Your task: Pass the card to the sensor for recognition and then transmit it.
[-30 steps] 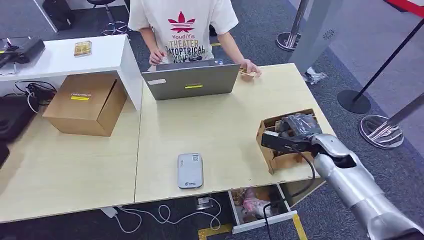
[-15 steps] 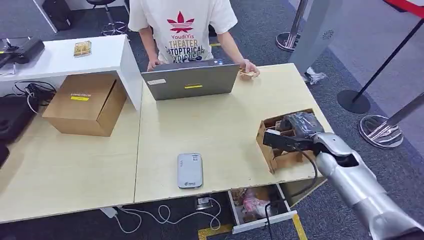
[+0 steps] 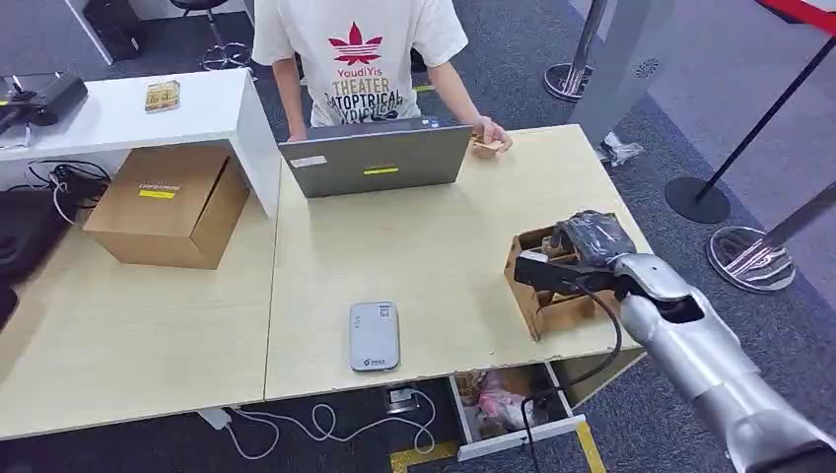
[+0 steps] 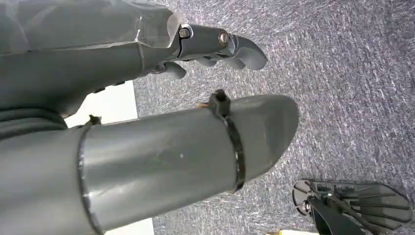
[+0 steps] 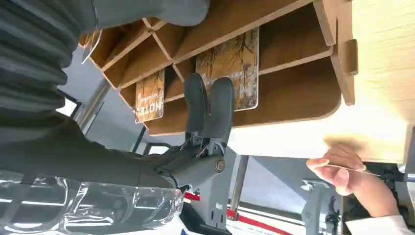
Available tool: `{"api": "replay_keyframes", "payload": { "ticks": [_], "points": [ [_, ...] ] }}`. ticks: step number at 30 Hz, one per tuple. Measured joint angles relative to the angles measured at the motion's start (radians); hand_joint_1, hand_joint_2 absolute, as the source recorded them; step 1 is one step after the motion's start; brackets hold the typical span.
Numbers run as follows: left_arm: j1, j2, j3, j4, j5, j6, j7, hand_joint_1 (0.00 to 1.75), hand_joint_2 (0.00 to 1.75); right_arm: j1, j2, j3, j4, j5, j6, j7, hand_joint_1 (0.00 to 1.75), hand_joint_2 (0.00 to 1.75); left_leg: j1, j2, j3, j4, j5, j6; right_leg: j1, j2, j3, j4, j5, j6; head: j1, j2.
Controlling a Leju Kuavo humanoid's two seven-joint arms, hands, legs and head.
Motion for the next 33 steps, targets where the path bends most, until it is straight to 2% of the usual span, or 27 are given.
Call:
{"api": "replay_keyframes", "payload": {
  "ticks": [2, 7, 8, 9, 12, 20, 23, 24, 26, 27, 29, 30, 31, 32, 33],
  "points": [
    [0.0, 0.0, 0.0, 0.0, 0.002, 0.0, 0.0, 0.0, 0.0, -0.01, 0.0, 0.006, 0.0, 0.002, 0.003, -0.001, 0.45, 1.75, 0.0, 0.0, 0.0, 0.0, 0.0, 0.0, 0.0, 0.0, 0.0, 0.0, 0.0, 0.0, 0.0, 0.0],
    [0.0, 0.0, 0.0, 0.0, 0.003, 0.001, 0.0, 0.0, 0.0, -0.033, 0.001, 0.018, 0.001, 0.003, 0.007, -0.002, 0.38, 1.75, 0.0, 0.0, 0.0, 0.0, 0.0, 0.0, 0.0, 0.0, 0.0, 0.0, 0.0, 0.0, 0.0, 0.0],
    [0.0, 0.0, 0.0, 0.0, 0.003, 0.001, 0.0, 0.0, 0.0, -0.038, 0.001, 0.018, 0.001, 0.003, 0.006, -0.002, 0.35, 1.75, 0.0, 0.0, 0.0, 0.0, 0.0, 0.0, 0.0, 0.0, 0.0, 0.0, 0.0, 0.0, 0.0, 0.0],
    [0.0, 0.0, 0.0, 0.0, 0.003, 0.001, 0.0, 0.0, 0.0, -0.042, 0.002, 0.018, 0.001, 0.003, 0.006, -0.002, 0.21, 1.75, 0.0, 0.0, 0.0, 0.0, 0.0, 0.0, 0.0, 0.0, 0.0, 0.0, 0.0, 0.0, 0.0, 0.0],
    [0.0, 0.0, 0.0, 0.0, 0.004, 0.002, 0.0, 0.0, 0.0, -0.058, 0.002, 0.02, 0.002, 0.003, 0.006, -0.002, 0.12, 1.75, 0.0, 0.0, 0.0, 0.0, 0.0, 0.0, 0.0, 0.0, 0.0, 0.0, 0.0, 0.0, 0.0, 0.0],
    [-0.001, 0.0, 0.0, 0.0, 0.004, 0.003, 0.003, 0.0, 0.0, -0.089, 0.011, 0.034, 0.003, 0.003, 0.005, -0.002, 0.16, 1.75, 0.0, 0.0, 0.0, 0.0, 0.0, 0.0, 0.0, -0.001, 0.0, 0.0, 0.0, 0.0, 0.0, 0.0],
    [-0.001, -0.001, 0.0, 0.0, 0.005, 0.004, 0.003, 0.0, 0.0, -0.097, 0.016, 0.041, 0.005, 0.004, 0.005, -0.002, 0.23, 1.75, 0.0, 0.0, 0.0, 0.0, 0.0, 0.0, 0.0, -0.001, 0.0, 0.0, 0.0, 0.0, 0.0, 0.0],
    [-0.001, -0.001, 0.0, 0.0, 0.006, 0.005, 0.003, 0.0, 0.0, -0.099, 0.018, 0.043, 0.005, 0.004, 0.006, -0.002, 0.54, 1.75, 0.0, -0.001, 0.0, 0.0, 0.0, 0.0, 0.0, -0.001, 0.0, 0.0, 0.0, 0.0, 0.0, 0.0],
    [-0.001, -0.001, 0.0, 0.0, 0.006, 0.005, 0.004, 0.0, 0.0, -0.1, 0.021, 0.044, 0.005, 0.005, 0.006, 0.002, 0.58, 1.75, 0.0, -0.001, 0.0, 0.0, 0.0, 0.0, 0.0, -0.001, 0.0, 0.0, 0.0, 0.0, 0.0, 0.0],
    [-0.001, -0.001, 0.0, 0.0, 0.006, 0.005, 0.005, 0.0, 0.0, -0.101, 0.022, 0.044, 0.005, 0.005, 0.006, 0.003, 0.8, 1.75, 0.0, -0.001, 0.0, 0.0, 0.0, 0.0, 0.0, -0.001, 0.0, 0.0, 0.0, 0.0, 0.0, 0.0],
    [-0.001, -0.001, 0.0, 0.0, 0.006, 0.005, 0.005, 0.0, 0.0, -0.101, 0.024, 0.044, 0.005, 0.005, 0.006, 0.004, 0.86, 1.75, 0.0, -0.001, 0.0, 0.0, 0.0, 0.0, 0.0, -0.001, 0.0, 0.0, 0.0, 0.0, 0.0, 0.0],
    [-0.001, -0.001, 0.0, 0.0, 0.006, 0.005, 0.005, 0.0, 0.0, -0.101, 0.024, 0.045, 0.006, 0.005, 0.006, 0.004, 0.96, 1.75, 0.0, -0.001, 0.0, 0.0, 0.0, 0.0, 0.0, -0.001, 0.0, 0.0, 0.0, 0.0, 0.0, 0.0],
    [-0.001, -0.001, 0.0, 0.0, 0.005, 0.005, 0.005, 0.0, 0.0, -0.101, 0.024, 0.044, 0.006, 0.005, 0.006, 0.004, 0.94, 1.75, 0.0, -0.001, 0.0, 0.0, 0.0, 0.0, 0.0, -0.001, 0.0, 0.0, 0.0, 0.0, 0.0, 0.0],
    [-0.001, -0.001, 0.0, 0.0, 0.005, 0.005, 0.005, 0.0, 0.0, -0.101, 0.024, 0.044, 0.006, 0.005, 0.006, 0.004, 0.99, 1.75, 0.0, -0.001, 0.0, 0.0, 0.0, 0.0, 0.0, -0.001, 0.0, 0.0, 0.0, 0.0, 0.0, 0.0],
    [-0.001, -0.001, 0.0, 0.0, 0.005, 0.005, 0.005, 0.0, 0.0, -0.101, 0.024, 0.044, 0.006, 0.005, 0.006, 0.005, 0.94, 1.75, 0.0, -0.001, 0.0, 0.0, 0.0, 0.0, 0.0, -0.001, 0.0, 0.0, 0.0, 0.0, 0.0, 0.0]
  ]
}}
